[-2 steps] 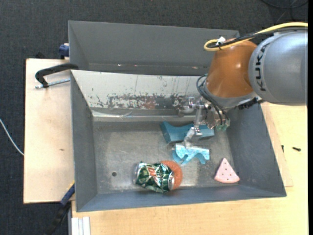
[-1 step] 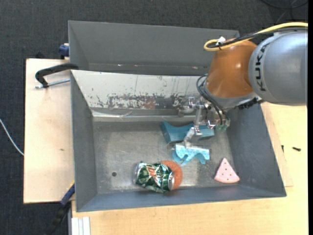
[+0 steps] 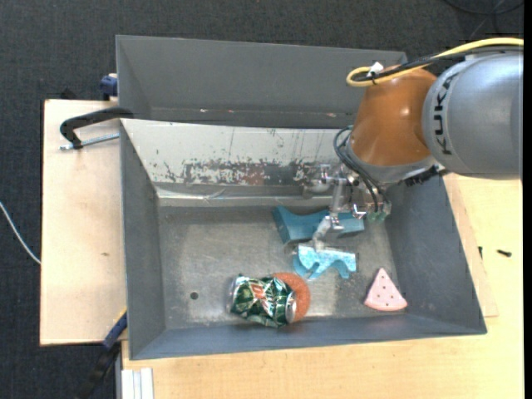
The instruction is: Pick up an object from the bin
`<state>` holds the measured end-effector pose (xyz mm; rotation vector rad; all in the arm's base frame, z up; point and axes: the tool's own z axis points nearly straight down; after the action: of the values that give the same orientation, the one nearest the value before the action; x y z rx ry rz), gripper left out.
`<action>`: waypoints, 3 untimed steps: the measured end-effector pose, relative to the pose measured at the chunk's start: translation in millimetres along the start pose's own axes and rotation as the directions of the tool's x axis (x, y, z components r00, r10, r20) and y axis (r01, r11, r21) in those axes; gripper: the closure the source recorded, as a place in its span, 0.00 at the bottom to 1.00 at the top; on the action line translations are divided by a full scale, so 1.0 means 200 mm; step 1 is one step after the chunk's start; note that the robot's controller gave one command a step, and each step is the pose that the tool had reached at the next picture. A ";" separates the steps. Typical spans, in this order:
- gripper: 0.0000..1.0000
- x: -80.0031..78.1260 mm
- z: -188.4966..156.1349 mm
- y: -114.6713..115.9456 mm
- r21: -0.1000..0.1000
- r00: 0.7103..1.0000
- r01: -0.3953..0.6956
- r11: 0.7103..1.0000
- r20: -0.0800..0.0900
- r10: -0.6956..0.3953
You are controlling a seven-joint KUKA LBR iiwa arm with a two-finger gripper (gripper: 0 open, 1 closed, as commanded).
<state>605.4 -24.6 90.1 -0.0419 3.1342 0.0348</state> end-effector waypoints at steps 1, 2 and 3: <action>1.00 0.00 0.00 0.00 0.000 1.000 0.000 1.000 0.000 0.000; 1.00 0.00 0.00 0.00 0.000 1.000 0.000 1.000 0.000 0.000; 1.00 0.00 0.00 0.00 0.000 1.000 0.000 1.000 0.000 0.000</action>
Offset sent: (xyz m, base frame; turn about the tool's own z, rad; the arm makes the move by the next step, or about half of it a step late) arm 0.0001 0.0000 0.0284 -0.0001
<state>605.4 -24.6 90.0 -0.0417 3.1340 0.0350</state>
